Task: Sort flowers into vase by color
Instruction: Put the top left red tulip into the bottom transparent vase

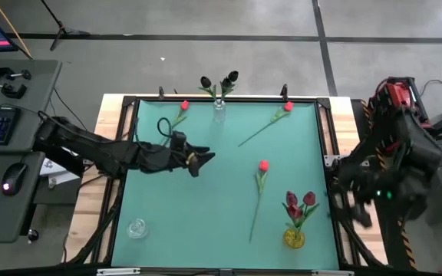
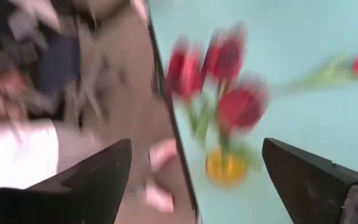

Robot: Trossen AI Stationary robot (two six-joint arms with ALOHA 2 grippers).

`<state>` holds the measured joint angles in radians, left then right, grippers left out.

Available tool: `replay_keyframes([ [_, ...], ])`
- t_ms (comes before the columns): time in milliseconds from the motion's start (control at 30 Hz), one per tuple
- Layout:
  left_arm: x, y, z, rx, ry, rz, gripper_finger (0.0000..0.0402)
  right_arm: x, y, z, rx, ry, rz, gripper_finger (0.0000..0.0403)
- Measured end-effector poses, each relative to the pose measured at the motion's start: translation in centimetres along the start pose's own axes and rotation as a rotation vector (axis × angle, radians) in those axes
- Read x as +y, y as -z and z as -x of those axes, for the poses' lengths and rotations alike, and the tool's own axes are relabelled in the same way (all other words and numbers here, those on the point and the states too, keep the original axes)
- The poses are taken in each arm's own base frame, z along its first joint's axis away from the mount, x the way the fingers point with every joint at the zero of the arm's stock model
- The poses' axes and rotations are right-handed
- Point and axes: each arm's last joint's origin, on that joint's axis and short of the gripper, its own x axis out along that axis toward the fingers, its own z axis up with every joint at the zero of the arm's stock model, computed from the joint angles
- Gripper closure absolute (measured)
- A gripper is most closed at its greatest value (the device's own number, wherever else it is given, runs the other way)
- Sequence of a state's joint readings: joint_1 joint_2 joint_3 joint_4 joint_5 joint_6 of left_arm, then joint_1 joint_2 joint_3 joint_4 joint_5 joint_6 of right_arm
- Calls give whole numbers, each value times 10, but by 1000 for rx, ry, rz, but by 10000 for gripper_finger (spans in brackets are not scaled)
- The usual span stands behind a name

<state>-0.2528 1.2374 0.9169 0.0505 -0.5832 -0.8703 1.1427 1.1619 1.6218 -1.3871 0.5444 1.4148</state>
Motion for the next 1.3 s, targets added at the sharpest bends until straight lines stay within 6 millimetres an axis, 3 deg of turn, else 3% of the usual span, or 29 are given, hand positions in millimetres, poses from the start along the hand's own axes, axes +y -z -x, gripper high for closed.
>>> replay_keyframes([
  [167,2,-21,13,-28,33,-41,198,-24,-27,21,-340,15,-105,59],
  [333,14,-40,29,-38,-14,-42,198,-43,-50,27,-519,129,-158,59],
  [567,48,-58,50,83,-154,18,198,-59,-78,15,-618,335,-272,60],
  [733,85,-65,54,213,-362,47,198,-72,-97,3,-602,440,-391,60],
  [1000,158,-62,29,621,-783,68,198,-92,-126,-19,-496,602,-384,60],
  [1300,236,-63,-33,689,-931,65,198,-114,-150,-30,-434,771,-283,60],
])
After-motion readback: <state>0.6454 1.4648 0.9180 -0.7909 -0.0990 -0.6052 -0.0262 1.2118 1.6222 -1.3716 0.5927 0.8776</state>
